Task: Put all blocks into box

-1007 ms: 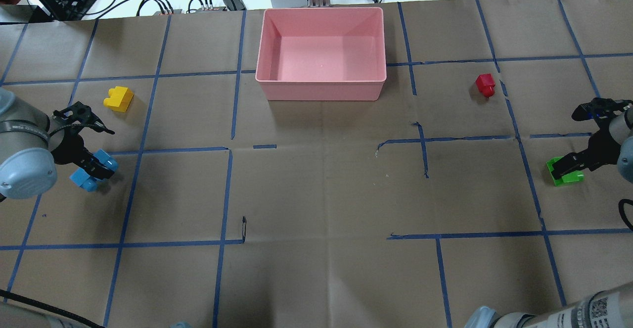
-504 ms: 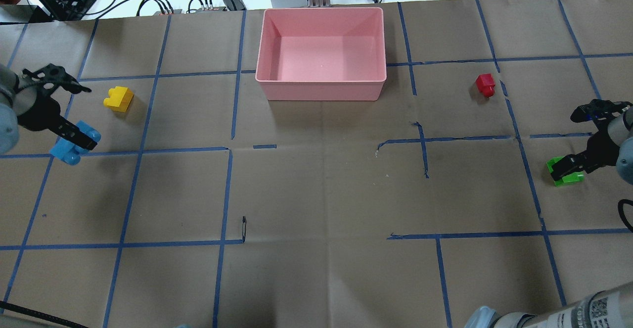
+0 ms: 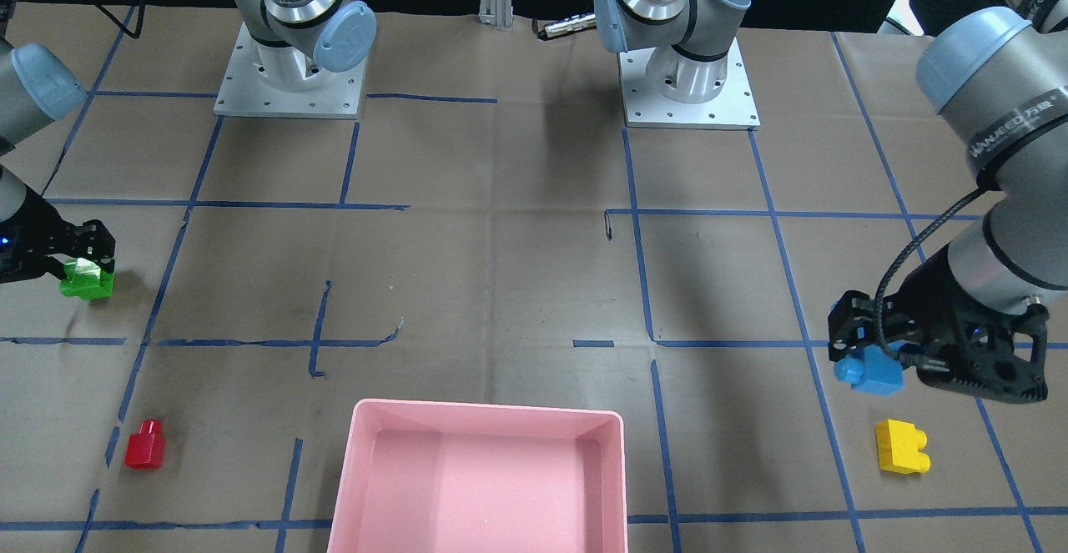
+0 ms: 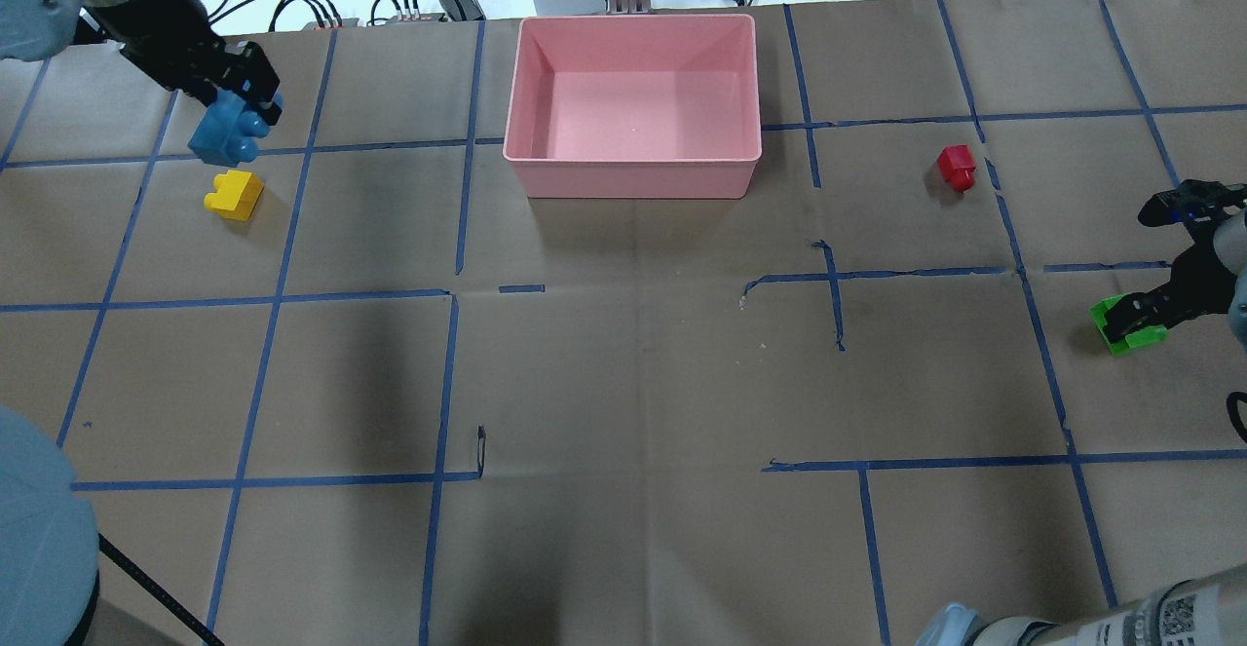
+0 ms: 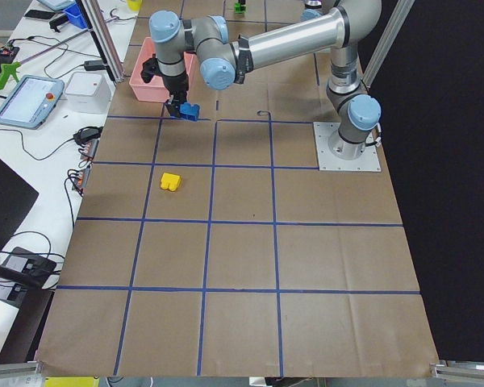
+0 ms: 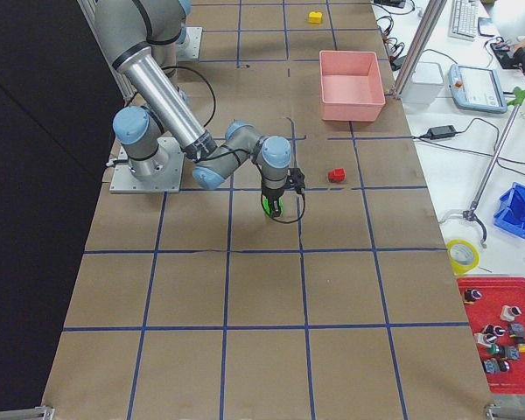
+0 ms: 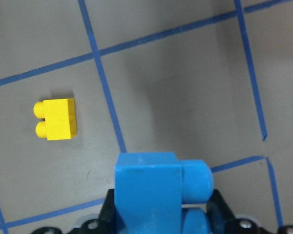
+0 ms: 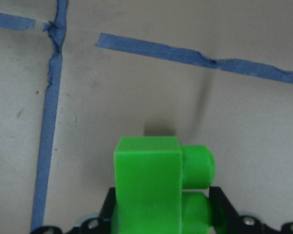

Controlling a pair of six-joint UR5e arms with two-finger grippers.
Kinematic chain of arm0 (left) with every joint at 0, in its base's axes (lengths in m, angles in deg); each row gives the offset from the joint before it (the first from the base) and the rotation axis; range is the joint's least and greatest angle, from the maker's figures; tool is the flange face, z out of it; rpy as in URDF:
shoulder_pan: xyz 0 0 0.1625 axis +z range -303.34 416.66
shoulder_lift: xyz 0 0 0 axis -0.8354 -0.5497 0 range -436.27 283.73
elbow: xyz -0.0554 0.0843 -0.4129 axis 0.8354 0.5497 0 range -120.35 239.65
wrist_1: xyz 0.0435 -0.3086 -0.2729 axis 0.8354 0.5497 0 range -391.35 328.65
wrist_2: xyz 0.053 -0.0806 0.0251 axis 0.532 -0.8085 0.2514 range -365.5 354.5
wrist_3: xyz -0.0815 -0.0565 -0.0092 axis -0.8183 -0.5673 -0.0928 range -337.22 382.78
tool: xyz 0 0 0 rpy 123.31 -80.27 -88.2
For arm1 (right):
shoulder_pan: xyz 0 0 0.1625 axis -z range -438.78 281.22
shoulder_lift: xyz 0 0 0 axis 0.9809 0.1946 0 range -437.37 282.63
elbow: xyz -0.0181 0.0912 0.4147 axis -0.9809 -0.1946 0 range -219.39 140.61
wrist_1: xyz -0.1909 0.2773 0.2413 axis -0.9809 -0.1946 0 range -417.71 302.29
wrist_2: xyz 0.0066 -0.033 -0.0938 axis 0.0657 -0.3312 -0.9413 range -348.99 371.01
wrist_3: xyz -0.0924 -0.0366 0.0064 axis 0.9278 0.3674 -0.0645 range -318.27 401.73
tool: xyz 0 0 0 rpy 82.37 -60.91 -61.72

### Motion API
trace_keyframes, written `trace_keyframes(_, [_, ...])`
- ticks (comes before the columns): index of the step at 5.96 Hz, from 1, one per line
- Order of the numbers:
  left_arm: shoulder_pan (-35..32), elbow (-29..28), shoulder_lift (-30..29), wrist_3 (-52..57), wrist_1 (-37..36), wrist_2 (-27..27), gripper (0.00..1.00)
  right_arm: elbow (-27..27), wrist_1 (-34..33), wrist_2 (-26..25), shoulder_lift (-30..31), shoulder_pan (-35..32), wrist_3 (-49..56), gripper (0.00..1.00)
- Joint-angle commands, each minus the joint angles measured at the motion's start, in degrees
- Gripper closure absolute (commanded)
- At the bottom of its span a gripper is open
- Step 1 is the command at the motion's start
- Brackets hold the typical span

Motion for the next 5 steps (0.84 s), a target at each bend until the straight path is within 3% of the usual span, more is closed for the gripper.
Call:
trace_keyframes(1, [-9.11, -13.71, -8.9, -14.81, 5.02, -2.39, 1.0, -6.01, 8.19, 0.19, 1.98, 0.0, -0.5, 0.93])
trace_keyframes(3, [-18.95, -26.22, -17.0, -27.21, 7.93, -1.96, 1.0, -14.62, 14.12, 4.11, 3.75, -0.09, -3.12, 0.93])
trace_keyframes(5, [-25.13, -25.92, -21.93, -31.13, 6.46, 2.41, 1.0, -22.19, 15.09, 17.18, 2.96, -0.26, -9.42, 0.94])
